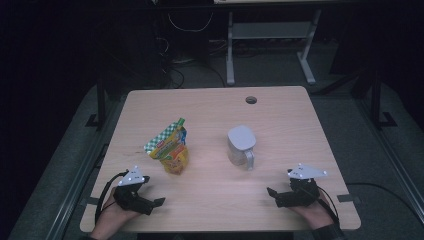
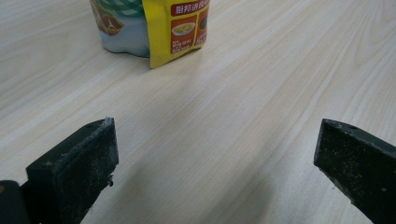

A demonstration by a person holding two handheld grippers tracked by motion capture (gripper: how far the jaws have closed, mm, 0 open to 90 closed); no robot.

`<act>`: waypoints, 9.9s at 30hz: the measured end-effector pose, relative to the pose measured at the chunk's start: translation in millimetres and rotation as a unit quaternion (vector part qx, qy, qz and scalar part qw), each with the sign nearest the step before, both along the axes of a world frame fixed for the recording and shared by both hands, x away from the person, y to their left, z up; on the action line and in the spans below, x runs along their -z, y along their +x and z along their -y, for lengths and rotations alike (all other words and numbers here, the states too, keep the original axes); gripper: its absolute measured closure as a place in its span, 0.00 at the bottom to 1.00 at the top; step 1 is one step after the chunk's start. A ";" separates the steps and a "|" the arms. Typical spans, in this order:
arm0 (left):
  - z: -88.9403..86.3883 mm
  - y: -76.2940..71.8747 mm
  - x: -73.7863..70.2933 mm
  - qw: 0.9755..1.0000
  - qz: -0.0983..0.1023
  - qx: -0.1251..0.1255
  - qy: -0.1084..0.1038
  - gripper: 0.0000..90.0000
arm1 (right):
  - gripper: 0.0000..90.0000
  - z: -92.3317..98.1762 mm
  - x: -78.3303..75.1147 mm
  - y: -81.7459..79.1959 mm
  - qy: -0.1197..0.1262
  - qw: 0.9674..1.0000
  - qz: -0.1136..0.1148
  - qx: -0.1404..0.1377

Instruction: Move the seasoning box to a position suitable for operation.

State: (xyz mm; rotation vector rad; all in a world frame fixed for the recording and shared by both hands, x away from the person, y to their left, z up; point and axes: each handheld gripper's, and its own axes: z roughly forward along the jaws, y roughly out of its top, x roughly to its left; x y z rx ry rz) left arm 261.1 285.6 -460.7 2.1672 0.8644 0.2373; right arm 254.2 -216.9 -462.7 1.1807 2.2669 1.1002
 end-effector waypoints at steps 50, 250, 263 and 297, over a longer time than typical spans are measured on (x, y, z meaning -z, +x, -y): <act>0.5 -2.0 0.6 1.000 0.000 -0.001 -0.011 0.00 | 0.08 -57.8 -32.9 48.0 0.062 0.997 0.027 -0.039; 7.5 -3.0 5.4 1.000 -0.012 0.020 0.008 0.00 | 0.99 -65.3 -11.7 -5.6 0.042 0.981 0.024 -0.190; 7.4 -2.4 5.2 1.000 -0.009 0.025 0.013 0.00 | 1.00 -51.5 -14.9 10.2 0.044 0.985 0.038 -0.164; 7.4 -3.2 4.3 0.999 -0.008 0.028 0.012 0.00 | 1.00 -10.7 -25.2 21.3 0.059 0.989 0.045 -0.127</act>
